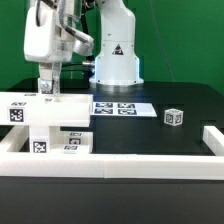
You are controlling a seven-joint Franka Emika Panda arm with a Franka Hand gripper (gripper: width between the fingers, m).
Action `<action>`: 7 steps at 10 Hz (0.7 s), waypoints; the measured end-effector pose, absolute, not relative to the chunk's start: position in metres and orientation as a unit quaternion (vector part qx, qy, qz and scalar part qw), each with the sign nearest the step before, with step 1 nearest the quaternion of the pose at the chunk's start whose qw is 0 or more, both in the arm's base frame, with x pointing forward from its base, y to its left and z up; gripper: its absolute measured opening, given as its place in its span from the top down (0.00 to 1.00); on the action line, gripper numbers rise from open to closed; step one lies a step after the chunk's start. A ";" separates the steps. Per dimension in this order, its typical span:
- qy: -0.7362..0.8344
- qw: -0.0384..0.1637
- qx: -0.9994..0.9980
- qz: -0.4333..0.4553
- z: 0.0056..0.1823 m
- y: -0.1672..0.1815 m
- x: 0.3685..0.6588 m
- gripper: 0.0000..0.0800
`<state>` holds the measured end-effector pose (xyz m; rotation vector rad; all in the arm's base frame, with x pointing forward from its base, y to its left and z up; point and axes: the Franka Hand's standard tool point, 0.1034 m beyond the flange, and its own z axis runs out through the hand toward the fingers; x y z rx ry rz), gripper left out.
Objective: Assemble chair
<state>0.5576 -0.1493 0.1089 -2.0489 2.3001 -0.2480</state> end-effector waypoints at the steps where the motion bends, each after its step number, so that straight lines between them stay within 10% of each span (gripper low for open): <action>1: 0.760 0.027 -0.645 -0.079 0.109 -0.149 0.557 0.64; 7: 0.740 0.020 -0.668 -0.074 0.106 -0.146 0.556 0.20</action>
Offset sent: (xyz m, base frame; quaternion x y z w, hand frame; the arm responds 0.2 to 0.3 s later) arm 0.0000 0.0000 0.0000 0.0000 0.0000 0.0000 1.0000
